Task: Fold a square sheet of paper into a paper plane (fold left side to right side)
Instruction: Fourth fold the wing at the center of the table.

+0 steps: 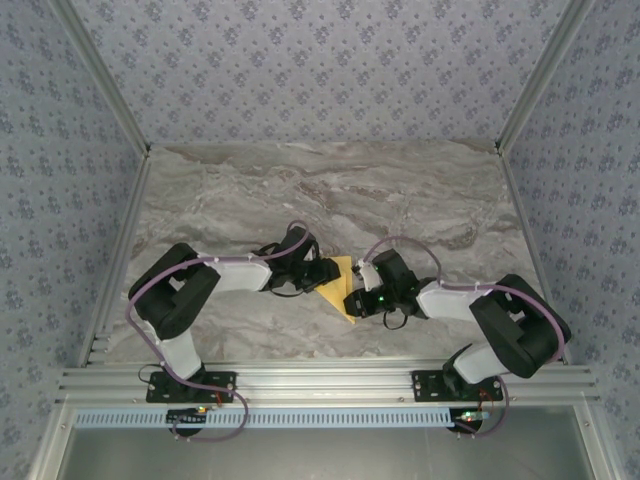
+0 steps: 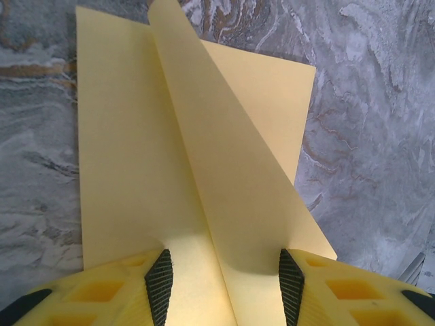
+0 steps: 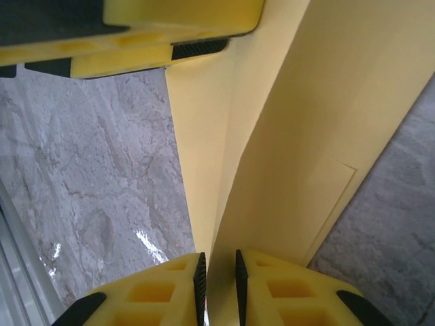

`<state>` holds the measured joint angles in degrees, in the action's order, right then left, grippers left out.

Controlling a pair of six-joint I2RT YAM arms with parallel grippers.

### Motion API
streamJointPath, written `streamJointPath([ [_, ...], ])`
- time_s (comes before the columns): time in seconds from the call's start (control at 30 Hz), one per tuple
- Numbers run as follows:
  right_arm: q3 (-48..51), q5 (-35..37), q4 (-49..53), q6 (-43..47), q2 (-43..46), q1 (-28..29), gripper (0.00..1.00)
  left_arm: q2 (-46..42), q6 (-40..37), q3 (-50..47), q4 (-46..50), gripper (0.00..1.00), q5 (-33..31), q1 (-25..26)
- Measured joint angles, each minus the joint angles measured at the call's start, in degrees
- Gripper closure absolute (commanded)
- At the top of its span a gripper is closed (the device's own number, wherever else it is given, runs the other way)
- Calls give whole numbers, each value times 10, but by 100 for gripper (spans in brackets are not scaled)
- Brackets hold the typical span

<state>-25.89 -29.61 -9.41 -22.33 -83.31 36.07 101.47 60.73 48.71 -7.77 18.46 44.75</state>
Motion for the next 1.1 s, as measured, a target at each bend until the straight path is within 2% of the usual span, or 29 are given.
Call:
streamJointPath([
  [0.27,-26,-33,21,-9,13,-39,54,0,0,0,0,52,0,0],
  [0.57,-70,-63,34,-10,1,-82,54,0,0,0,0,52,0,0],
  [0.8,-89,-77,34,-20,-52,-82,63,0,0,0,0,52,0,0],
  [0.97,-95,-82,30,-29,-77,-82,79,0,0,0,0,53,0,0],
  [1.1,-96,-82,30,-28,-77,-83,85,0,0,0,0,52,0,0],
])
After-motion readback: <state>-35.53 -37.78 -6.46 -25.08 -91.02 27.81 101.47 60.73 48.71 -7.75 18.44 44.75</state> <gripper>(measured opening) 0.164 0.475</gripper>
